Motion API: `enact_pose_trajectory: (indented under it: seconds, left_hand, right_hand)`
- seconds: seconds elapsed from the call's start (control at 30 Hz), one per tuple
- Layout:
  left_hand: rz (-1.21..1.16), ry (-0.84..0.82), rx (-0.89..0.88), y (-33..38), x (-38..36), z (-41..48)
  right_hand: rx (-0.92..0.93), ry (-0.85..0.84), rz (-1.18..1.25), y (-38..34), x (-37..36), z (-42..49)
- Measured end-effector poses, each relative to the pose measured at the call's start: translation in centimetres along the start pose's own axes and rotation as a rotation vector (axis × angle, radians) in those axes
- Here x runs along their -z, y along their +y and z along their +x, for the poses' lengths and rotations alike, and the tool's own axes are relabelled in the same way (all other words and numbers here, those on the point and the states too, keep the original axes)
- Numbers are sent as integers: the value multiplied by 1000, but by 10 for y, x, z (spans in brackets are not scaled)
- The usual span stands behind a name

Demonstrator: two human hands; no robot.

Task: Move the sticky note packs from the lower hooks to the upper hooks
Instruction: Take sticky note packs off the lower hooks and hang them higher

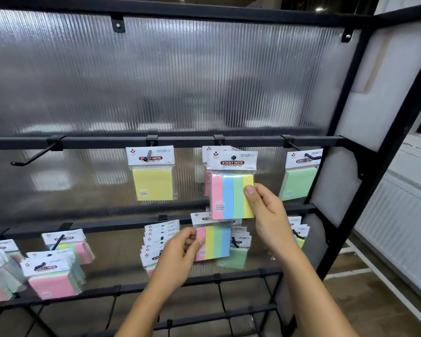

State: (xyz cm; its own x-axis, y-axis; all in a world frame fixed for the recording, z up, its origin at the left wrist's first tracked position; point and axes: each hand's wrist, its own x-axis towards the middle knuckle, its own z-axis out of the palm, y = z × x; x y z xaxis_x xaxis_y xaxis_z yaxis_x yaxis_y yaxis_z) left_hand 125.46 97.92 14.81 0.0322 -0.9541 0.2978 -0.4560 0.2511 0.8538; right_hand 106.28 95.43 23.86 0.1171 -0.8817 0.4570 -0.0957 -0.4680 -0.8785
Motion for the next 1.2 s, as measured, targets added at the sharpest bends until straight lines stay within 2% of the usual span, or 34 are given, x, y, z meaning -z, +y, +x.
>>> enact_pose_trajectory:
  seconds: [0.57,0.73,0.97,1.03,1.2]
  left_hand:
    - [-6,8,29,-8,2,7]
    - [6,16,19,-11,1,2]
    - [-16,-21,26,-20,-7,-11]
    - [-33,-41,33,-22,-11,-15]
    - [-104,-93,37,-20,-19,-23]
  right_hand:
    - [-111,76,-161,22,-17,53]
    - [-110,28,-293,42,-13,28]
    - [-177,-135,-628,90,-7,-46]
    - [-197,-164,-614,101,-8,-65]
    - [-217,-138,-399,105,-15,-92]
